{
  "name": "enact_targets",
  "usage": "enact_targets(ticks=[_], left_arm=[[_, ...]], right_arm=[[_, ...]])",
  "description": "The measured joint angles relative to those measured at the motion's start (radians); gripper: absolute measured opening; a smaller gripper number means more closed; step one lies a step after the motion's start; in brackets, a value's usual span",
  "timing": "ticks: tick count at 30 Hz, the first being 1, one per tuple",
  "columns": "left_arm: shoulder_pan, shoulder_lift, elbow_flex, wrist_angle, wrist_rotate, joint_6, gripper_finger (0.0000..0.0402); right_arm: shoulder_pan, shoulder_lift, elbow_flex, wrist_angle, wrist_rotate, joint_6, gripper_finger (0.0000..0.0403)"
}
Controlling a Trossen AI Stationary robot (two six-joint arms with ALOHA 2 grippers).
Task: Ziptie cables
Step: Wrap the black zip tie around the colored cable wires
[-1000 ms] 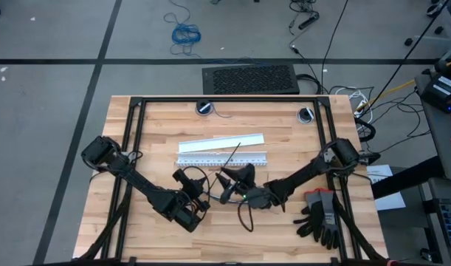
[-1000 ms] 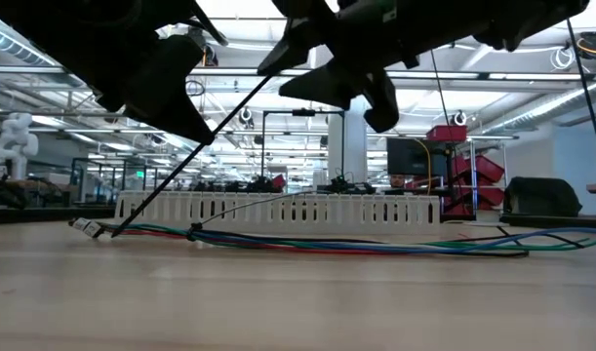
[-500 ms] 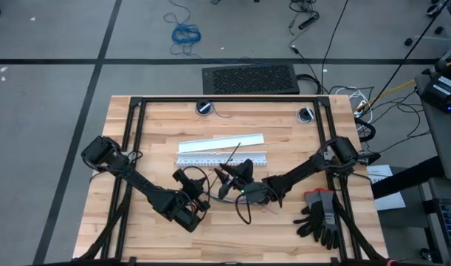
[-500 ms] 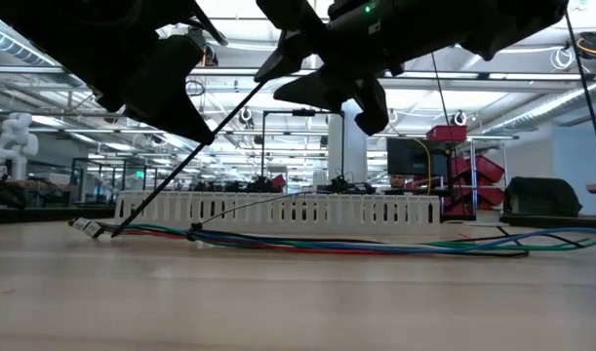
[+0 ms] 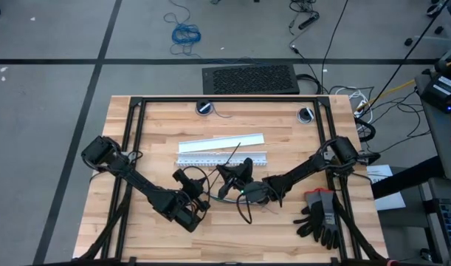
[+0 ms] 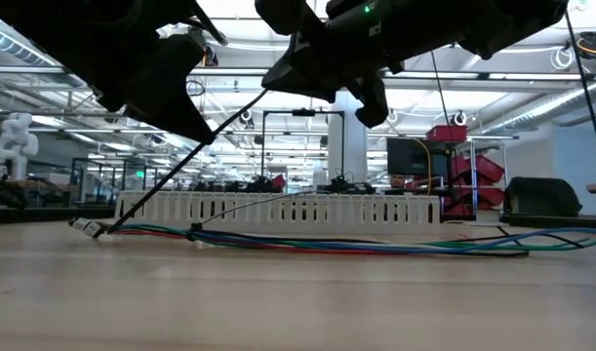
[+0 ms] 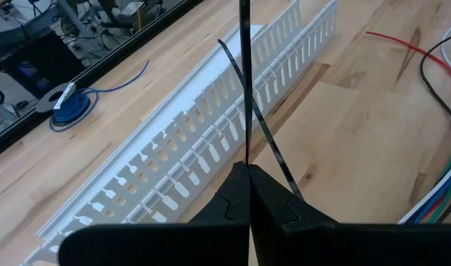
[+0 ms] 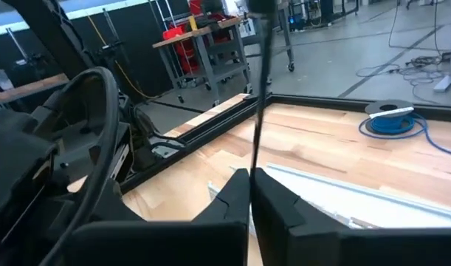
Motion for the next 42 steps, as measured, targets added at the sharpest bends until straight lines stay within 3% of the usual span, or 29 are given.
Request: enact_targets(ticks=[6,10,14,19,22,25,28,31,34,42], left_arm=[[-0.013,-0.006,0.000,0.000,0.040,0.015,0.0000],[-0.079,-0.036,0.000,0.000,0.072,0.069,0.0002],[-0.160,-0.109,-0.001,-0.005,0.093,0.109,0.0028],[-0.258,-0.238,-0.001,0.034,0.106,0.180,0.0069],[-0.305,-0.274,-0.002,0.144,0.087,0.275,0.0085],[-0.325,-0.262,-0.018,0.394,0.105,0.491,0.0094],[-0.303,-0.212,-0.035,0.728,0.314,0.752,0.0098],[-0.256,-0.141,-0.045,1.014,0.554,0.902,0.0098],[-0.201,-0.088,-0.045,1.167,0.656,0.914,0.0098],[-0.083,0.028,-0.045,1.294,0.832,0.809,0.0099]], right_arm=[[0.018,0.000,0.000,-0.002,-0.029,-0.080,0.0001],[0.057,-0.001,0.000,-0.006,-0.047,-0.223,0.0000],[0.092,-0.041,-0.001,-0.021,-0.170,-0.339,0.0000],[0.126,-0.124,-0.001,-0.093,-0.418,-0.467,0.0000],[0.130,-0.178,-0.001,-0.166,-0.686,-0.514,0.0000],[0.124,-0.203,-0.001,-0.175,-0.987,-0.564,0.0000],[0.120,-0.211,-0.001,-0.144,-1.235,-0.586,0.0000],[0.113,-0.210,-0.001,-0.104,-1.383,-0.595,0.0000],[0.112,-0.211,-0.001,-0.076,-1.407,-0.604,0.0000],[0.113,-0.210,0.000,-0.054,-1.472,-0.659,0.0000]])
